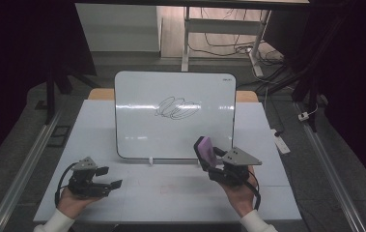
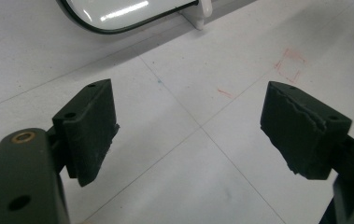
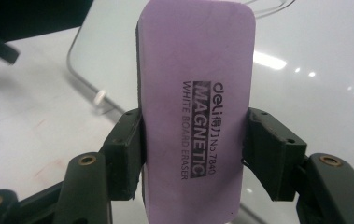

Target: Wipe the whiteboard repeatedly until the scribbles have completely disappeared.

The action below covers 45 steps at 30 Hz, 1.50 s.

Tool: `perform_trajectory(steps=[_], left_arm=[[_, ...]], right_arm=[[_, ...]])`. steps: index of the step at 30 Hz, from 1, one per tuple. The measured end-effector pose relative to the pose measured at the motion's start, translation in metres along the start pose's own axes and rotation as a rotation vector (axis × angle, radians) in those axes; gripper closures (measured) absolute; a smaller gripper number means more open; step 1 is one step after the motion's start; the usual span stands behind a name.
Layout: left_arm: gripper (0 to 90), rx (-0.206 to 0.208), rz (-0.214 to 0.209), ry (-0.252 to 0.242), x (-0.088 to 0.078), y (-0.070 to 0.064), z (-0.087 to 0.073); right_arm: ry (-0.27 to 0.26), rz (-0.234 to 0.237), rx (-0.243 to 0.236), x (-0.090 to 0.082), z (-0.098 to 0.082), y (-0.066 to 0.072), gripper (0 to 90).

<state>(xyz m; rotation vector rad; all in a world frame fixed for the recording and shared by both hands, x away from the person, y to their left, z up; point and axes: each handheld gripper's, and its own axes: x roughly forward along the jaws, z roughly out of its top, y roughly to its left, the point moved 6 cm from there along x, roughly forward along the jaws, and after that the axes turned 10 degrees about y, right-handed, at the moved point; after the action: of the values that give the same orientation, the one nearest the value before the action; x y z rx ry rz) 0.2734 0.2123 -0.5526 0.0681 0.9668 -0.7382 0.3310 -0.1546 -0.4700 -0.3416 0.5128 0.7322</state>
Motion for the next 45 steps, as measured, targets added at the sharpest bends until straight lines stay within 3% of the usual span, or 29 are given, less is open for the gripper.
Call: perform_trajectory(steps=[3, 11, 21, 36, 45], left_arm=[[19.3, 0.001, -0.002, 0.002, 0.001, 0.001, 0.0], [19.3, 0.005, -0.008, 0.013, 0.004, 0.0, -0.002], [19.3, -0.006, -0.008, 0.006, 0.003, 0.002, -0.002], [19.3, -0.01, -0.007, 0.001, 0.002, 0.004, -0.002], [19.3, -0.01, -0.005, 0.0, 0.001, 0.005, -0.002]], right_arm=[[-0.008, -0.037, -0.008, 0.001, 0.009, -0.007, 40.6], [-0.035, -0.107, 0.041, 0.012, 0.039, -0.035, 40.6], [-0.05, -0.159, 0.065, 0.025, 0.069, -0.048, 40.6], [-0.034, -0.25, 0.102, 0.04, 0.094, -0.073, 40.6], [-0.003, -0.237, 0.106, 0.056, 0.1, -0.073, 40.6]])
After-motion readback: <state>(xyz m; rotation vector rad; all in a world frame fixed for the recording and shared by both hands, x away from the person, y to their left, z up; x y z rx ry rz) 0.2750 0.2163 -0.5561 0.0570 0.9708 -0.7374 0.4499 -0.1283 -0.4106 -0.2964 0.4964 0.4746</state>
